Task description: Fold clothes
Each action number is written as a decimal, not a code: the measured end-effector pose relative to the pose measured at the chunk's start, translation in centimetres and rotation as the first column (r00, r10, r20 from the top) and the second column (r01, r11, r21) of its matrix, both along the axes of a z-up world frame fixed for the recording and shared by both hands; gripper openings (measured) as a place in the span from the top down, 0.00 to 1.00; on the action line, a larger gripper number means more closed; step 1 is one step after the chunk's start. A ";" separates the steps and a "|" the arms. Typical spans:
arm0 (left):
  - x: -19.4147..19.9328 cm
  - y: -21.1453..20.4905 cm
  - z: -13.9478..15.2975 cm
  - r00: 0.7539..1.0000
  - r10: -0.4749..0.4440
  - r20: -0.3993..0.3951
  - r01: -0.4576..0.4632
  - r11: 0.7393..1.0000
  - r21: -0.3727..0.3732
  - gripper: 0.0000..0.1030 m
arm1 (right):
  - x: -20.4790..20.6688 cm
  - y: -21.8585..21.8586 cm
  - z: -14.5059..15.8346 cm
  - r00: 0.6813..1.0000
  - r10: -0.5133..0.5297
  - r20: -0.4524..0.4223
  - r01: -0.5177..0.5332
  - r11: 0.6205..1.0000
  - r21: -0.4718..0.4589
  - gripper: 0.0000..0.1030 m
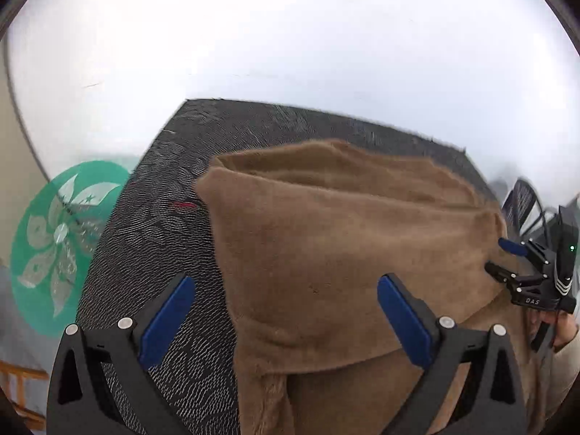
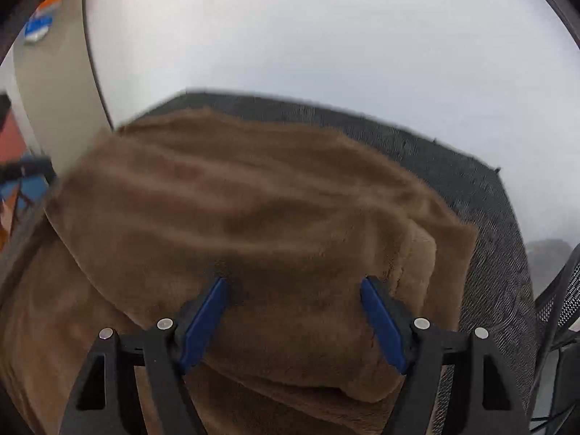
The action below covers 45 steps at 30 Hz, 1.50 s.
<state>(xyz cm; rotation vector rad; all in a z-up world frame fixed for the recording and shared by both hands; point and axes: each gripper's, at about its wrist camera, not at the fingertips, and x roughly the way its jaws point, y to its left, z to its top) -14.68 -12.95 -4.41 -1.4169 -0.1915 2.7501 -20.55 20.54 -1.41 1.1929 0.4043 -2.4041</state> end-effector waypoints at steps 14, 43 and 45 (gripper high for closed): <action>-0.9 -3.9 -3.5 0.990 0.058 0.128 -0.074 0.990 0.123 0.00 | 1.1 0.4 -0.5 0.999 -0.008 -0.050 0.007 1.000 -0.022 0.22; -14.6 -11.6 -3.8 0.925 0.259 0.277 -0.204 0.955 -0.213 0.00 | 0.5 0.3 -1.0 0.999 -0.007 -0.048 0.006 1.000 -0.020 0.20; -14.6 -11.5 -3.3 0.930 0.288 0.228 -0.215 0.930 -0.299 0.00 | 0.4 0.3 -1.1 0.999 -0.007 -0.049 0.006 1.000 -0.019 0.20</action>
